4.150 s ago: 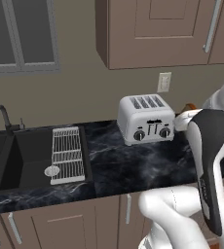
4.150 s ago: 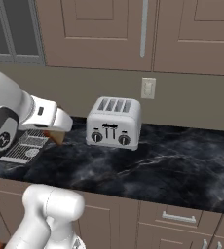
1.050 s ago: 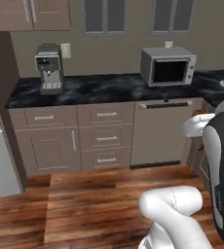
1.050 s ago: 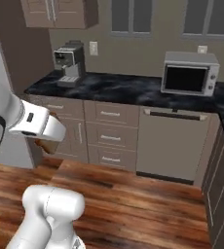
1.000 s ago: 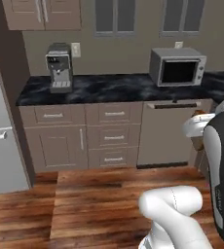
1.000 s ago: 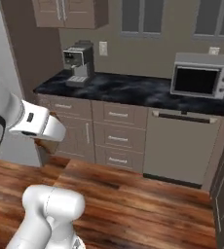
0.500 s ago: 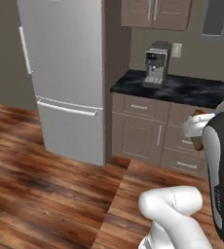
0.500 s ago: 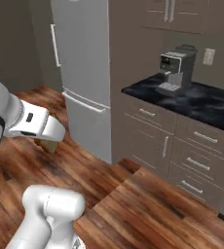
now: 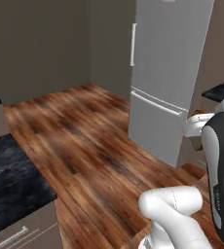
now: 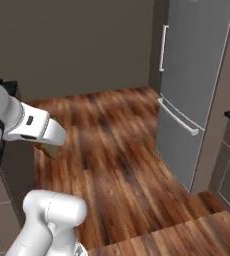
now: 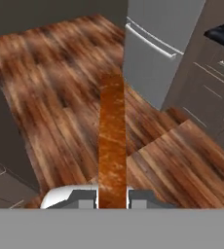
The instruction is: Start the toaster. Once the lever pops up, take the bread to the plate on the dining counter.
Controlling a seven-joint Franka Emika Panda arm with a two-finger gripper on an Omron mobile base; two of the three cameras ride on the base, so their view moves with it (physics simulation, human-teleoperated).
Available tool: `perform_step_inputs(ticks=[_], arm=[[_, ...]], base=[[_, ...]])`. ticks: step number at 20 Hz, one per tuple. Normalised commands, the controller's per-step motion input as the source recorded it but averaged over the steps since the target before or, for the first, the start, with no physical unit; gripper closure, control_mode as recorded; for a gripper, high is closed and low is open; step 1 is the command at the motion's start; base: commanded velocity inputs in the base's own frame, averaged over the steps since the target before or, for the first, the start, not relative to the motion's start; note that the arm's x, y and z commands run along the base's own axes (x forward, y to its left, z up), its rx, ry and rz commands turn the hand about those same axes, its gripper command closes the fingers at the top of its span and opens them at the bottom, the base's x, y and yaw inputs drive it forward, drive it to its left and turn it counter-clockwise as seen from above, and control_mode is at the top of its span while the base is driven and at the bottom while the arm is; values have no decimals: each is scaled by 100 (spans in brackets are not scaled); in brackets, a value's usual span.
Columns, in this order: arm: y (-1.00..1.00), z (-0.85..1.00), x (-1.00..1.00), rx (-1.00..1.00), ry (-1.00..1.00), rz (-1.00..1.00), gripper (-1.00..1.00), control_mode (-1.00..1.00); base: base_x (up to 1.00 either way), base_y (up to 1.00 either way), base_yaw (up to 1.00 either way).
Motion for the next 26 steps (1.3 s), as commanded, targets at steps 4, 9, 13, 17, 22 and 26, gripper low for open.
perform_step_inputs(ticks=[4, 9, 13, 17, 22, 26], arm=[[0, 0, 0, 0, 0, 0, 100, 100], [0, 0, 0, 0, 0, 0, 100, 100], [0, 0, 0, 0, 0, 0, 100, 100], [0, 0, 0, 0, 0, 0, 100, 100], [0, 0, 0, 0, 0, 0, 100, 100], [0, 0, 0, 0, 0, 0, 100, 100]], base=[[0, 31, 79], [0, 19, 72], [1, 15, 63], [8, -10, 50], [12, -54, 33], [4, -57, 40]])
